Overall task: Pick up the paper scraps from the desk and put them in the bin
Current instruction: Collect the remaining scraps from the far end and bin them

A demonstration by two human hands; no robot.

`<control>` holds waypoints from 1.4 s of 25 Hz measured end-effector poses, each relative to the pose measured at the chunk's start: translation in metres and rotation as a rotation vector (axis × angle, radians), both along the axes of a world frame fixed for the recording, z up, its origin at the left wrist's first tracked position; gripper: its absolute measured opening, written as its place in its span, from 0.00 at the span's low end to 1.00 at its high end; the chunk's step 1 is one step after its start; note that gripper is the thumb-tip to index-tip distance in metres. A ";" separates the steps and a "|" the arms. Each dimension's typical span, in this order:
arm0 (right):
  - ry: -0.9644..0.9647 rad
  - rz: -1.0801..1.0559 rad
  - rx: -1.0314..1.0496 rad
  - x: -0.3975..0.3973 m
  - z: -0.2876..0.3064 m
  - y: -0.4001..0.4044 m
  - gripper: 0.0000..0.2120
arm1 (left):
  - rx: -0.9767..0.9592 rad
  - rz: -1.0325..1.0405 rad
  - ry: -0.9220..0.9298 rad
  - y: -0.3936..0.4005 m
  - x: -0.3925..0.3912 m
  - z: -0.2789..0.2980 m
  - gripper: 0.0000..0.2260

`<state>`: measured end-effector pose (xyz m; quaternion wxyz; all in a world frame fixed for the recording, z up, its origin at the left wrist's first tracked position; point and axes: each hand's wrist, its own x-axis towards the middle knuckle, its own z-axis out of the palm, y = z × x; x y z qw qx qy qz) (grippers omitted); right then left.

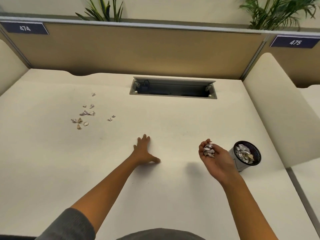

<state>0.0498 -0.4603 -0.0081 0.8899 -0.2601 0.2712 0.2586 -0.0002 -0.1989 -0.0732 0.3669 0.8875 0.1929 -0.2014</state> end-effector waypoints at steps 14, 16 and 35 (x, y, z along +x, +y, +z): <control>-0.514 -0.164 -0.828 0.047 -0.002 -0.131 0.17 | 0.066 -0.106 -0.001 0.005 -0.005 -0.001 0.54; -0.522 -0.141 -0.799 0.046 -0.001 -0.132 0.16 | 0.060 -0.100 -0.006 0.005 -0.006 -0.002 0.54; -0.602 0.210 -1.887 0.028 -0.008 -0.104 0.08 | -0.015 -0.215 0.040 0.031 -0.010 0.003 0.53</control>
